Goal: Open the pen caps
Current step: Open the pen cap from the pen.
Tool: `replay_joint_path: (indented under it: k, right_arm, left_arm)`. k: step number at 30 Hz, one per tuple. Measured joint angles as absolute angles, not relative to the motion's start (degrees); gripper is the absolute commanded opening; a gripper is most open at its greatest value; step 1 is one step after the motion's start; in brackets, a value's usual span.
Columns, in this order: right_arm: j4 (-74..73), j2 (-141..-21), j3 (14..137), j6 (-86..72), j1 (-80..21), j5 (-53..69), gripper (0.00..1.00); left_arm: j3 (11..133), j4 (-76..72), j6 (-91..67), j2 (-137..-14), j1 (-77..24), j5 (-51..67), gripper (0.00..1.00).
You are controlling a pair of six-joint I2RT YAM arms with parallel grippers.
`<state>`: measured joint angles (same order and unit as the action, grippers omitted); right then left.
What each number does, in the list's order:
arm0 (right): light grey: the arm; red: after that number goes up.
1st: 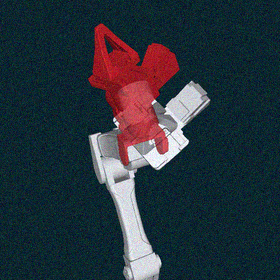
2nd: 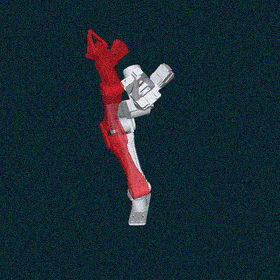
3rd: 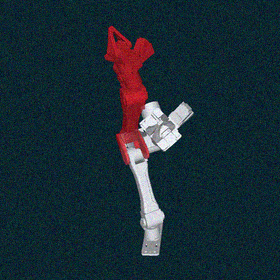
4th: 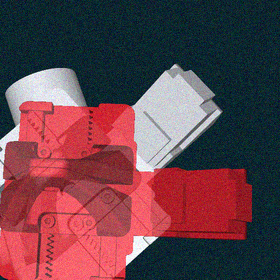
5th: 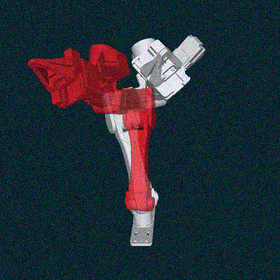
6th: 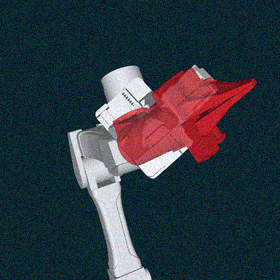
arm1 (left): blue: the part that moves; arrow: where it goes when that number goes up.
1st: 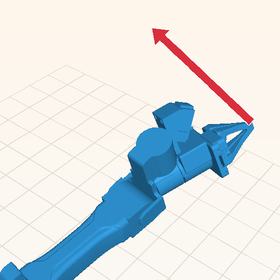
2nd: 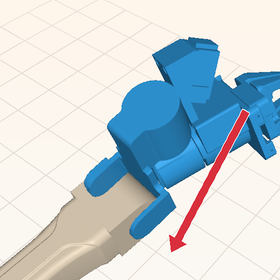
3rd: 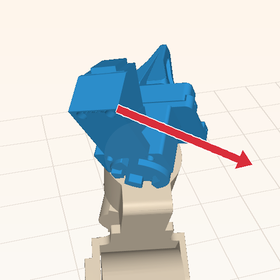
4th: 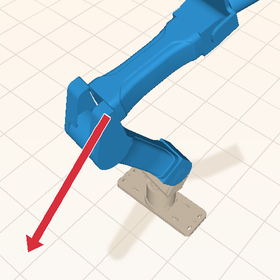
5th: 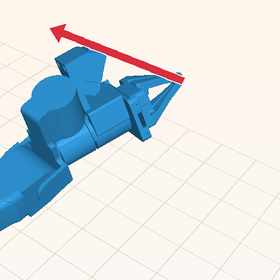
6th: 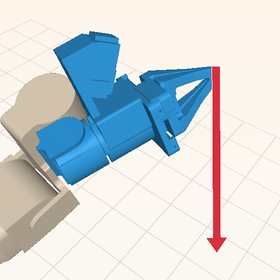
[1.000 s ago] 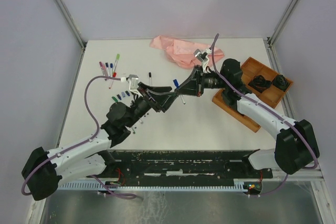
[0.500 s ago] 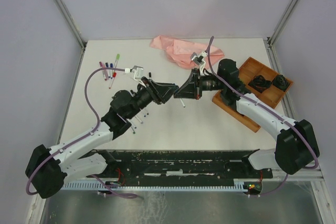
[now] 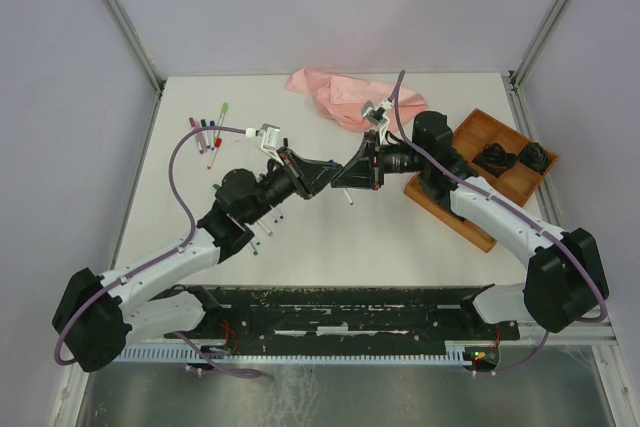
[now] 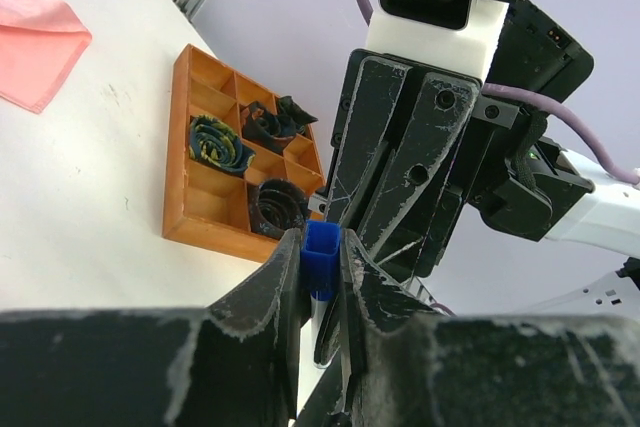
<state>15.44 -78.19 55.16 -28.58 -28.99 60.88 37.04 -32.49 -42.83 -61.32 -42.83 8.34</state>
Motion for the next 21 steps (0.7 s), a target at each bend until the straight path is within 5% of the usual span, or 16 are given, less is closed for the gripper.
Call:
replay_joint_path:
  k: [10,14,21]
  right_arm:
    - [13.37,-78.19,56.16,-27.05,-29.17,60.66,0.07]
    - [13.26,-78.19,56.47,-27.14,-29.32,60.55,0.06]
    - [13.65,-78.22,56.47,-28.62,-30.02,60.86,0.05]
  left_arm:
    - [37.04,-32.67,-42.78,-61.1,-42.74,8.34,0.03]
    - [37.04,-32.6,-42.78,-60.8,-42.74,7.97,0.37]
    - [37.04,-33.23,-42.83,-60.53,-42.76,7.33,0.4]
